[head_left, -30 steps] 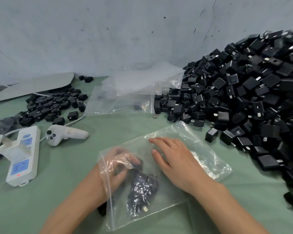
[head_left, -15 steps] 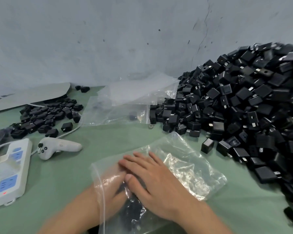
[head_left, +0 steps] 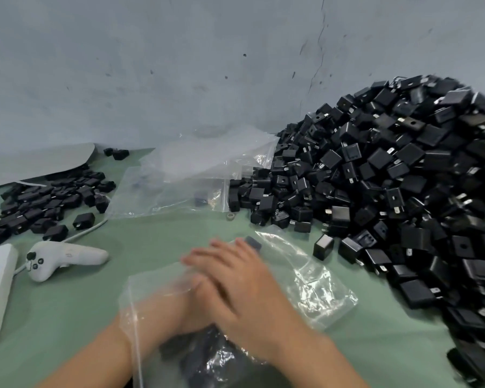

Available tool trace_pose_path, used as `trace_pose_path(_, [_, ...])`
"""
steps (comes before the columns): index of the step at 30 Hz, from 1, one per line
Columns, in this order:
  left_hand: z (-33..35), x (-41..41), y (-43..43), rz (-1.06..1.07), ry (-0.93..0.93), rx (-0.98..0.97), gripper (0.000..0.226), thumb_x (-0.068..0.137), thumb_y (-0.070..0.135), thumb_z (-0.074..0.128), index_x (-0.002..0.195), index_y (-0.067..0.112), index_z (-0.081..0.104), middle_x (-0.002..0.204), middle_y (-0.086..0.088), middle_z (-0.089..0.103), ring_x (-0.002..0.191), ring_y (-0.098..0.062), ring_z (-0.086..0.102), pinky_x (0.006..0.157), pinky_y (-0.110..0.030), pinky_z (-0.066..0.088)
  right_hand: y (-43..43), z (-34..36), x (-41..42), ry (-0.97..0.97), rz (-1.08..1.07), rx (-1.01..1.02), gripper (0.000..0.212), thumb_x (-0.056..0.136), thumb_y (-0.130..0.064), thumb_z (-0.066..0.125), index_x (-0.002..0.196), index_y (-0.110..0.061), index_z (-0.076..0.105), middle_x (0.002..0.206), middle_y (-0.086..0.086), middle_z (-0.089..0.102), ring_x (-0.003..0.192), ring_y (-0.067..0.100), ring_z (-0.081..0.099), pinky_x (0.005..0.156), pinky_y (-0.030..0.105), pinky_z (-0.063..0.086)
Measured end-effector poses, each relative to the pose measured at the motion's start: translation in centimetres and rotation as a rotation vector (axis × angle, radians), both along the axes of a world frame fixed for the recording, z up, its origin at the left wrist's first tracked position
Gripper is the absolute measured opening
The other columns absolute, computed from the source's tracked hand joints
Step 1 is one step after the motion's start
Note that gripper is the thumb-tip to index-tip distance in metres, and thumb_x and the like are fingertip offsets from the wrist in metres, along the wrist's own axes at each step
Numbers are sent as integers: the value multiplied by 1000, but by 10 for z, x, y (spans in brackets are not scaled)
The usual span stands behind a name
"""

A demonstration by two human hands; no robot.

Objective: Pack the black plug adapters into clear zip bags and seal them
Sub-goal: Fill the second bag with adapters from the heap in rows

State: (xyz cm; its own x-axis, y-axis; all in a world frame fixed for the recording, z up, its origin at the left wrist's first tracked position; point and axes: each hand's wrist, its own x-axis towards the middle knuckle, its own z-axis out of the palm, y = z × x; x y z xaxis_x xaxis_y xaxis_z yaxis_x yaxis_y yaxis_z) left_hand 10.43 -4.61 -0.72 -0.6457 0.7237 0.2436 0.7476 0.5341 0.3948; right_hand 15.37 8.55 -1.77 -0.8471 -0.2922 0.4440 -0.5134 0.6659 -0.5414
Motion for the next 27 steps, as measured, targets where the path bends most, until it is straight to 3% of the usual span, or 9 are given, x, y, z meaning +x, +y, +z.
trace_pose_path(3, [-7, -6, 2, -12, -17, -85, 36, 104, 37, 38, 129, 21, 57, 136, 21, 45, 118, 1, 50, 104, -22, 39, 35, -4, -16, 9, -320, -24, 39, 101, -33, 37, 137, -32, 53, 137, -14, 55, 131, 6, 42, 118, 36, 27])
trace_pose_path(6, [-11, -13, 7, 8, 7, -181, 41, 105, 36, 37, 143, 25, 48, 151, 14, 37, 128, -5, 47, 112, -24, 34, 61, -20, -21, -145, -536, 62, 40, 101, -28, 37, 139, -30, 49, 136, -13, 52, 125, 9, 45, 111, 31, 30])
trace_pose_path(9, [-10, -22, 13, -2, 42, -258, 47, 106, 40, 32, 152, 29, 36, 155, 14, 31, 135, -4, 38, 115, -21, 28, 67, -32, -20, -198, -546, 69, 34, 102, -26, 40, 133, -27, 51, 132, -12, 54, 119, 13, 49, 105, 31, 35])
trace_pose_path(13, [-13, -29, 23, -25, 103, -318, 48, 106, 39, 31, 151, 26, 38, 150, 4, 41, 134, -12, 39, 117, -27, 29, 72, -34, -22, -207, -555, -33, 18, 101, -23, 43, 112, -26, 57, 114, -13, 57, 108, 13, 53, 92, 28, 38])
trace_pose_path(17, [-24, -35, 23, 7, 196, -399, 57, 102, 42, 23, 157, 28, 26, 150, -3, 46, 128, -20, 44, 112, -30, 35, 71, -36, -23, -183, -532, 45, 22, 100, -26, 42, 117, -29, 56, 122, -15, 54, 113, 11, 50, 100, 28, 34])
trace_pose_path(20, [-29, -38, 22, 20, 176, -408, 55, 106, 40, 26, 159, 33, 14, 162, 3, 29, 144, -14, 25, 120, -16, 7, 71, -36, -22, -195, -531, 59, 30, 100, -27, 43, 127, -33, 54, 137, -14, 49, 124, 13, 46, 107, 30, 31])
trace_pose_path(22, [-25, -34, 20, 19, 26, -285, 52, 107, 36, 32, 158, 35, 21, 165, 11, 15, 149, -3, 12, 113, -6, -8, 72, -35, -23, -204, -539, 59, 33, 100, -27, 43, 130, -34, 53, 143, -12, 47, 130, 15, 44, 110, 31, 29])
trace_pose_path(25, [-11, -15, -4, 87, -135, -66, 40, 103, 35, 47, 143, 37, 49, 157, 19, 34, 142, 5, 31, 122, -22, 19, 72, -35, -22, -216, -545, 79, 33, 101, -28, 41, 132, -35, 51, 145, -10, 46, 131, 16, 43, 111, 31, 27])
trace_pose_path(27, [0, 1, -28, 120, -256, -38, 30, 95, 50, 52, 123, 53, 60, 136, 34, 53, 126, 14, 47, 110, -14, 36, 71, -35, -22, -230, -547, 76, 34, 101, -28, 40, 133, -35, 51, 146, -10, 45, 132, 17, 42, 111, 32, 27])
